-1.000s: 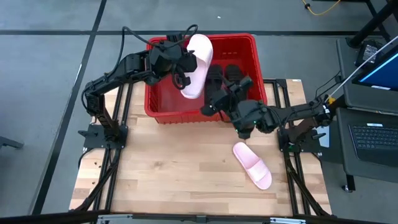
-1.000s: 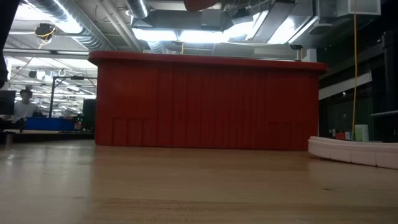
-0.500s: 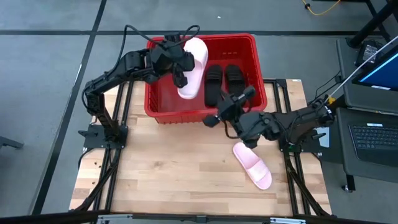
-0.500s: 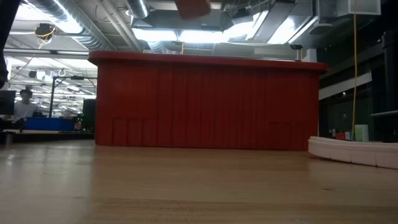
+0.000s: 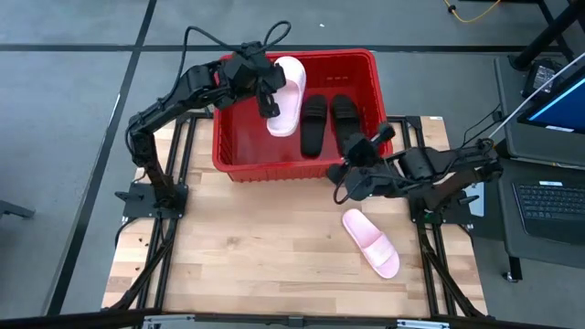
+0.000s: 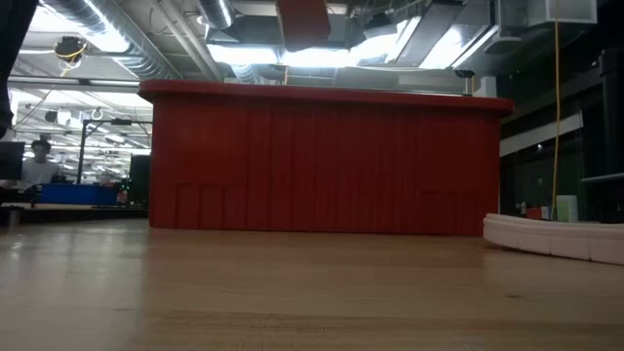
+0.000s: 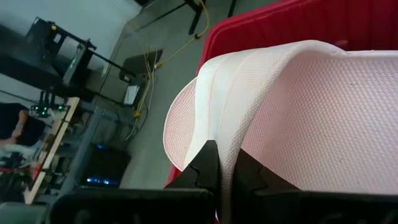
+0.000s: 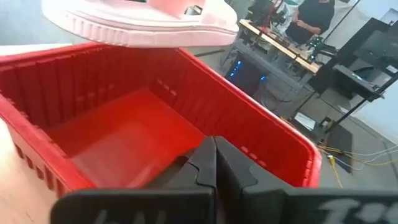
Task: Pick and place slides into bin
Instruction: Put the left pink slide into the bin
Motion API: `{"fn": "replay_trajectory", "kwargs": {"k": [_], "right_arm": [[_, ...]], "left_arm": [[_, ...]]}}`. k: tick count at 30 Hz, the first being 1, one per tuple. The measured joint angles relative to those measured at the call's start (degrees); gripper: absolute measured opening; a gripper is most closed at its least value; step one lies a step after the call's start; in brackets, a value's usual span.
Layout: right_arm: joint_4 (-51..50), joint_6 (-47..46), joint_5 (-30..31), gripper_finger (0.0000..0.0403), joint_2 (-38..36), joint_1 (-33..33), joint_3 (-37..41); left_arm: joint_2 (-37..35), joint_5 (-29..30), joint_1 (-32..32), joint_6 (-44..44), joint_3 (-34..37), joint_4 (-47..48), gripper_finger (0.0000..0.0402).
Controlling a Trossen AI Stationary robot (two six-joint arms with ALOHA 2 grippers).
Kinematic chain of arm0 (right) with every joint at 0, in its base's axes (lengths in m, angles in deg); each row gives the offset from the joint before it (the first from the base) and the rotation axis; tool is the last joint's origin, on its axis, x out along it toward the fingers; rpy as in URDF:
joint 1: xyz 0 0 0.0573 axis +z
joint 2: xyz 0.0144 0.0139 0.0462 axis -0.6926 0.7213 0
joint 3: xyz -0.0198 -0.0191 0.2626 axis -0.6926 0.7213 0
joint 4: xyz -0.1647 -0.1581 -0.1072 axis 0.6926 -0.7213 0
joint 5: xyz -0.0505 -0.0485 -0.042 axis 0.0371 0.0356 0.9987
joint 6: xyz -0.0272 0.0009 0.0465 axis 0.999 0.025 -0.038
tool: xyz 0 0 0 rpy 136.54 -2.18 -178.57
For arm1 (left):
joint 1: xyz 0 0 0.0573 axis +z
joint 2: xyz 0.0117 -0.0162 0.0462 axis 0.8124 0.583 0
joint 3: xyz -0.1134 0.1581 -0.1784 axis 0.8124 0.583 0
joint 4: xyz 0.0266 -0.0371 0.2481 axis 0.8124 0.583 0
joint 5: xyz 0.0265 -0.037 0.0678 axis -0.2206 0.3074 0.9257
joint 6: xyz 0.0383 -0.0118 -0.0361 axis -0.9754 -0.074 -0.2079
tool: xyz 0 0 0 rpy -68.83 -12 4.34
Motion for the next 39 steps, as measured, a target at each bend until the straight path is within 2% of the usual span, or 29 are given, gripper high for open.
{"fn": "replay_trajectory", "kwargs": {"k": [10,13,19,23,27,32,39], "right_arm": [[-6.66,-0.22,-4.37,0.0001,-4.36,-1.92,0.00],[-10.16,-3.85,-4.43,0.0001,-5.22,-2.29,0.72],[-10.75,-10.15,-4.47,0.0000,-10.58,-2.27,11.01],[-7.69,-11.76,-4.43,0.0000,-15.78,-2.27,17.82],[-0.38,-7.48,-4.37,0.0000,-21.27,-2.27,23.34],[9.24,1.83,-4.69,0.0000,-26.67,-2.27,27.95],[17.09,11.74,-11.27,0.0000,-30.61,-3.55,30.71]], "left_arm": [[6.27,1.91,0.56,0.76,0.00,-0.03,0.0003],[8.02,3.03,0.83,0.59,0.00,0.10,0.0003],[8.42,2.77,1.36,3.73,0.00,-0.01,0.0003],[7.81,4.07,1.32,6.38,3.58,-1.34,0.0003],[7.79,6.25,1.15,5.48,10.01,-5.20,0.0003],[7.28,5.92,1.34,3.98,16.89,-12.50,0.0003],[6.46,4.57,3.26,3.97,21.72,-15.25,0.0003]]}}
